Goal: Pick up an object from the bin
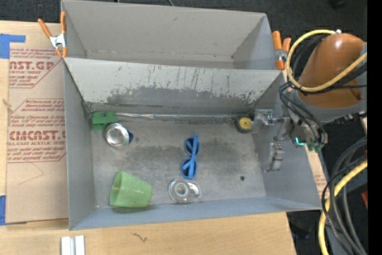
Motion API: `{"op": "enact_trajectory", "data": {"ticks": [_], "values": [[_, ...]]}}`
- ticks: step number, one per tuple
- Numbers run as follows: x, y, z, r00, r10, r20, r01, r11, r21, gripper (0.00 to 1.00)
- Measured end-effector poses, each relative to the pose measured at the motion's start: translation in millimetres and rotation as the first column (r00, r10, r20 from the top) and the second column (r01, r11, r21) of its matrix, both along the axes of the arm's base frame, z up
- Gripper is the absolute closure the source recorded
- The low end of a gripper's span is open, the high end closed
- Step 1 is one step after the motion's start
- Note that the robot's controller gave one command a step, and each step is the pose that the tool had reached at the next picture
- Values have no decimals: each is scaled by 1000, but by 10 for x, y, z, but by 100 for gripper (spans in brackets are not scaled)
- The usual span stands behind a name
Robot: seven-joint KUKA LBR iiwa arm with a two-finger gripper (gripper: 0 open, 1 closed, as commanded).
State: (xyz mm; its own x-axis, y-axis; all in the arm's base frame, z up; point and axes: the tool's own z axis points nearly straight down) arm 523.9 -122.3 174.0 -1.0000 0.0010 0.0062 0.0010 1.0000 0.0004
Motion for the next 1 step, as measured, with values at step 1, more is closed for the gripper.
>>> {"op": "enact_trajectory", "data": {"ticks": [1], "values": [[-113, 750, -424, 963, 269, 5, -269, 963, 3, 0]]}}
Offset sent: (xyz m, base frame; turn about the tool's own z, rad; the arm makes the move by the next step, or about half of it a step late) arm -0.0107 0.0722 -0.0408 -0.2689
